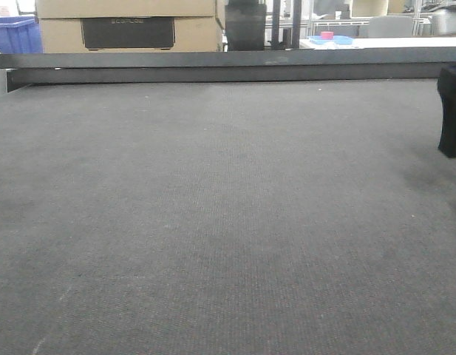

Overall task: Place valve from conveyor to right shelf box
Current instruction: 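Close the right gripper around one valve body, then descend the left gripper onto the second valve and close it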

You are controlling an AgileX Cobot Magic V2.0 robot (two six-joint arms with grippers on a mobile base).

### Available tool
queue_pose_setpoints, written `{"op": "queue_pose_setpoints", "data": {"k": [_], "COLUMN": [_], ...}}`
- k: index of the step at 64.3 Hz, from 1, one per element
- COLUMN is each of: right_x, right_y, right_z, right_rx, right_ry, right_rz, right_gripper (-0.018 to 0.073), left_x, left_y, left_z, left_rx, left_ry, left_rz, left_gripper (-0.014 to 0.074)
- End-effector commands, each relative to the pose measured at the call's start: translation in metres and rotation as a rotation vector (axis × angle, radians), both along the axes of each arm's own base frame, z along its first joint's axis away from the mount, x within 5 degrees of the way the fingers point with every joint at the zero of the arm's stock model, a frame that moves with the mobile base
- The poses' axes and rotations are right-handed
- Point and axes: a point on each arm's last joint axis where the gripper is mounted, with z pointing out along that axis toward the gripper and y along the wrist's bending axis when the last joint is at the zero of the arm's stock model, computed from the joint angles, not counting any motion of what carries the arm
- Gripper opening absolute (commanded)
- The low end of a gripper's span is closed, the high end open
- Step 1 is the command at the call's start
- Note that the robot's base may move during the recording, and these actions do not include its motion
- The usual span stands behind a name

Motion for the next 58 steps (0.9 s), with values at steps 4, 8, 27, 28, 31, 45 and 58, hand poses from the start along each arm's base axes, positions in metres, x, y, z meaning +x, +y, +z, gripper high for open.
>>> {"op": "queue_pose_setpoints", "data": {"k": [4, 8, 27, 28, 31, 45, 58], "right_x": [0.002, 0.002, 0.001, 0.001, 0.0, -0.015, -0.037], "right_y": [-0.001, -0.001, -0.001, -0.001, 0.0, 0.002, 0.002], "right_z": [0.002, 0.002, 0.004, 0.005, 0.009, 0.027, 0.036], "right_rx": [-0.011, -0.011, -0.011, -0.011, -0.008, 0.03, 0.054], "right_ry": [-0.01, -0.01, -0.019, -0.021, -0.04, -0.129, -0.177], "right_rz": [0.013, 0.013, 0.012, 0.012, 0.011, -0.006, -0.017], "right_gripper": [0.0551, 0.0488, -0.0156, -0.0154, -0.0154, -0.0154, -0.0154], "left_x": [0.001, 0.002, -0.002, -0.002, 0.0, 0.024, 0.074], "left_y": [0.0, 0.0, 0.002, 0.003, 0.006, 0.029, 0.046], "left_z": [0.003, 0.004, 0.003, 0.003, 0.006, 0.023, 0.012], "left_rx": [-0.013, -0.011, -0.007, -0.01, -0.012, -0.024, -0.013], "left_ry": [-0.027, -0.041, 0.03, 0.037, 0.051, 0.101, 0.164], "left_rz": [0.008, 0.006, 0.024, 0.028, 0.042, 0.025, -0.031], "left_gripper": [0.0599, 0.0599, 0.0599, 0.0599, 0.0599, 0.0599, 0.0599]}}
